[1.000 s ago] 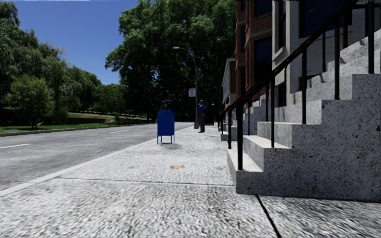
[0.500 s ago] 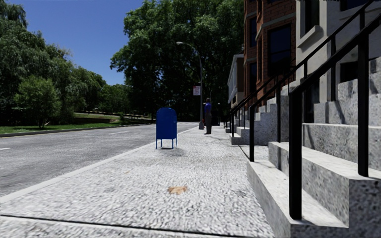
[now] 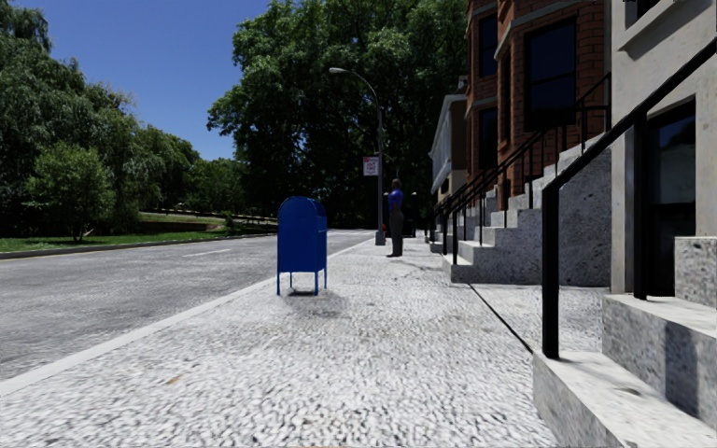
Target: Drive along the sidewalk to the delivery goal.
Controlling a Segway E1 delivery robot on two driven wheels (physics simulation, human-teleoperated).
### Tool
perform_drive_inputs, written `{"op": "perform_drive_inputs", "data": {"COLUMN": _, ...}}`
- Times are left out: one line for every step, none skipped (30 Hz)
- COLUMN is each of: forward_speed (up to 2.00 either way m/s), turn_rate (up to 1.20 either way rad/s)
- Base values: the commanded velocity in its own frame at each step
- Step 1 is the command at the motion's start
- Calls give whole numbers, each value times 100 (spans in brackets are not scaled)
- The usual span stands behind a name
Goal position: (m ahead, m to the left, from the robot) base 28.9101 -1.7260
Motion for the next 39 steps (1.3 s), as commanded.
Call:
{"op": "perform_drive_inputs", "data": {"forward_speed": 200, "turn_rate": 0}}
{"op": "perform_drive_inputs", "data": {"forward_speed": 193, "turn_rate": 0}}
{"op": "perform_drive_inputs", "data": {"forward_speed": 179, "turn_rate": -6}}
{"op": "perform_drive_inputs", "data": {"forward_speed": 179, "turn_rate": -6}}
{"op": "perform_drive_inputs", "data": {"forward_speed": 164, "turn_rate": -22}}
{"op": "perform_drive_inputs", "data": {"forward_speed": 158, "turn_rate": -31}}
{"op": "perform_drive_inputs", "data": {"forward_speed": 156, "turn_rate": -37}}
{"op": "perform_drive_inputs", "data": {"forward_speed": 155, "turn_rate": -40}}
{"op": "perform_drive_inputs", "data": {"forward_speed": 155, "turn_rate": -40}}
{"op": "perform_drive_inputs", "data": {"forward_speed": 155, "turn_rate": -41}}
{"op": "perform_drive_inputs", "data": {"forward_speed": 154, "turn_rate": -35}}
{"op": "perform_drive_inputs", "data": {"forward_speed": 149, "turn_rate": -9}}
{"op": "perform_drive_inputs", "data": {"forward_speed": 149, "turn_rate": -9}}
{"op": "perform_drive_inputs", "data": {"forward_speed": 138, "turn_rate": 0}}
{"op": "perform_drive_inputs", "data": {"forward_speed": 123, "turn_rate": 0}}
{"op": "perform_drive_inputs", "data": {"forward_speed": 117, "turn_rate": 0}}
{"op": "perform_drive_inputs", "data": {"forward_speed": 117, "turn_rate": 0}}
{"op": "perform_drive_inputs", "data": {"forward_speed": 116, "turn_rate": 0}}
{"op": "perform_drive_inputs", "data": {"forward_speed": 115, "turn_rate": 0}}
{"op": "perform_drive_inputs", "data": {"forward_speed": 115, "turn_rate": 0}}
{"op": "perform_drive_inputs", "data": {"forward_speed": 117, "turn_rate": 0}}
{"op": "perform_drive_inputs", "data": {"forward_speed": 117, "turn_rate": 0}}
{"op": "perform_drive_inputs", "data": {"forward_speed": 117, "turn_rate": 0}}
{"op": "perform_drive_inputs", "data": {"forward_speed": 117, "turn_rate": 0}}
{"op": "perform_drive_inputs", "data": {"forward_speed": 117, "turn_rate": 0}}
{"op": "perform_drive_inputs", "data": {"forward_speed": 117, "turn_rate": 0}}
{"op": "perform_drive_inputs", "data": {"forward_speed": 117, "turn_rate": 0}}
{"op": "perform_drive_inputs", "data": {"forward_speed": 117, "turn_rate": 0}}
{"op": "perform_drive_inputs", "data": {"forward_speed": 117, "turn_rate": 0}}
{"op": "perform_drive_inputs", "data": {"forward_speed": 117, "turn_rate": 0}}
{"op": "perform_drive_inputs", "data": {"forward_speed": 117, "turn_rate": 0}}
{"op": "perform_drive_inputs", "data": {"forward_speed": 117, "turn_rate": 0}}
{"op": "perform_drive_inputs", "data": {"forward_speed": 117, "turn_rate": 0}}
{"op": "perform_drive_inputs", "data": {"forward_speed": 117, "turn_rate": 0}}
{"op": "perform_drive_inputs", "data": {"forward_speed": 117, "turn_rate": 0}}
{"op": "perform_drive_inputs", "data": {"forward_speed": 117, "turn_rate": 0}}
{"op": "perform_drive_inputs", "data": {"forward_speed": 117, "turn_rate": 0}}
{"op": "perform_drive_inputs", "data": {"forward_speed": 117, "turn_rate": 0}}
{"op": "perform_drive_inputs", "data": {"forward_speed": 117, "turn_rate": 0}}
